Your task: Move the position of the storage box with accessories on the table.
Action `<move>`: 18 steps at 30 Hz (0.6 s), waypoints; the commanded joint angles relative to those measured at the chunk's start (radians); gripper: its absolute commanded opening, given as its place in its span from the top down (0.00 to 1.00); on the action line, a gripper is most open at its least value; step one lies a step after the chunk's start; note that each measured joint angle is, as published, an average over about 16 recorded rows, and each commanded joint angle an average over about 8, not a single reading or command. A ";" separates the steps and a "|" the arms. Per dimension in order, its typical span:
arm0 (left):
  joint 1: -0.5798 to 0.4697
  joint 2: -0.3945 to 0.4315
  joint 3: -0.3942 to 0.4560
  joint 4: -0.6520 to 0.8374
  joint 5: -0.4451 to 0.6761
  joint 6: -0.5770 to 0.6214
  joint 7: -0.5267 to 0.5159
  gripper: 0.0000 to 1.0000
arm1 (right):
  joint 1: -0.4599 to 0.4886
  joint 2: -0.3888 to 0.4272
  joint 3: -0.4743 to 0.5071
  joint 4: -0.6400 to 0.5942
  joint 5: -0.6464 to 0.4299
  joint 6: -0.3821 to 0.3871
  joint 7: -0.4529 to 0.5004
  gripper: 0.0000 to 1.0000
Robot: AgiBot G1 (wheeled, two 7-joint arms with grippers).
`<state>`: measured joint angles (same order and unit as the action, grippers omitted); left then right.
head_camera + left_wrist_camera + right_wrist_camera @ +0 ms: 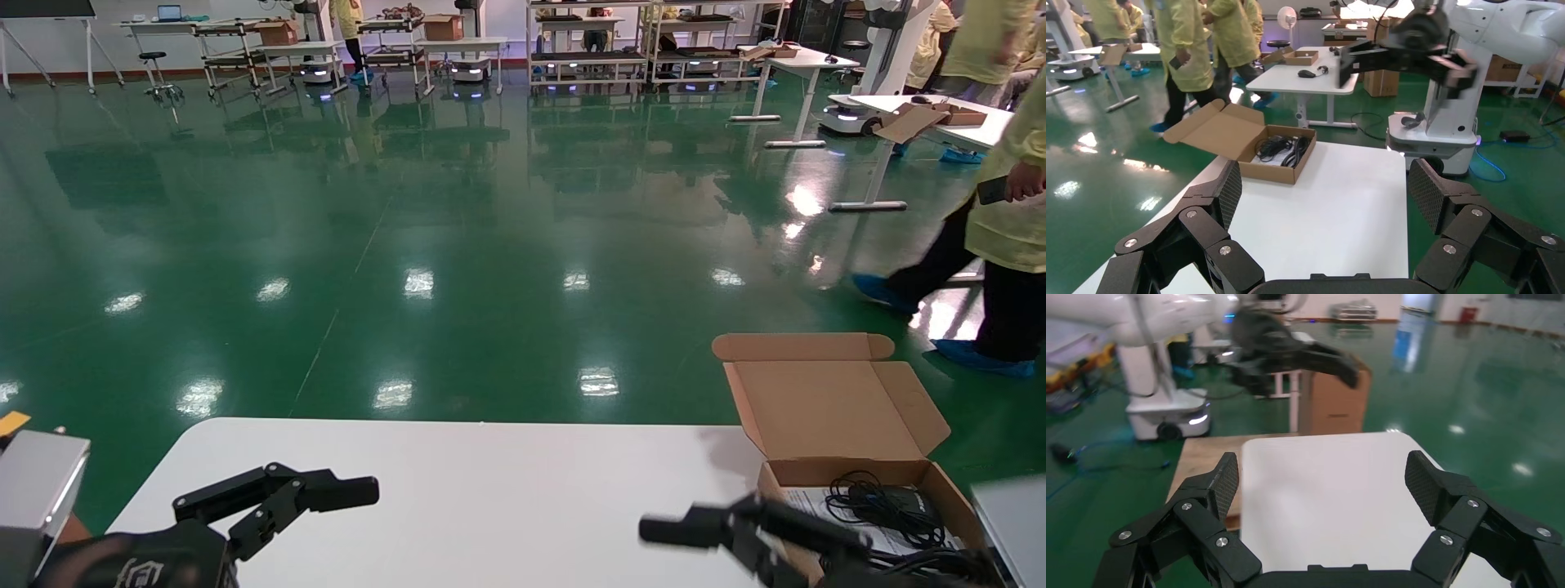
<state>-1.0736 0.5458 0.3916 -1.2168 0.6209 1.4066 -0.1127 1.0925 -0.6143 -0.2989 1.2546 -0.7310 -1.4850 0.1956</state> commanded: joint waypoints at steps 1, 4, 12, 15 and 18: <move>0.000 0.000 0.000 0.000 0.000 0.000 0.000 0.00 | -0.023 0.004 0.025 0.039 0.001 -0.014 -0.009 0.00; 0.000 0.000 0.000 0.000 0.000 0.000 0.000 0.00 | -0.035 0.006 0.038 0.059 0.001 -0.023 -0.013 0.00; 0.000 0.000 0.000 0.000 0.000 0.000 0.000 0.00 | -0.031 0.006 0.034 0.050 0.001 -0.020 -0.012 0.00; 0.000 0.000 0.000 0.000 0.000 0.000 0.000 0.00 | -0.028 0.006 0.030 0.045 0.001 -0.017 -0.011 0.00; 0.000 0.000 0.000 0.000 0.000 0.000 0.000 0.00 | -0.025 0.005 0.027 0.040 0.001 -0.015 -0.010 0.00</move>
<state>-1.0735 0.5458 0.3915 -1.2167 0.6207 1.4065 -0.1127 1.0667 -0.6093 -0.2716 1.2956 -0.7296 -1.5006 0.1857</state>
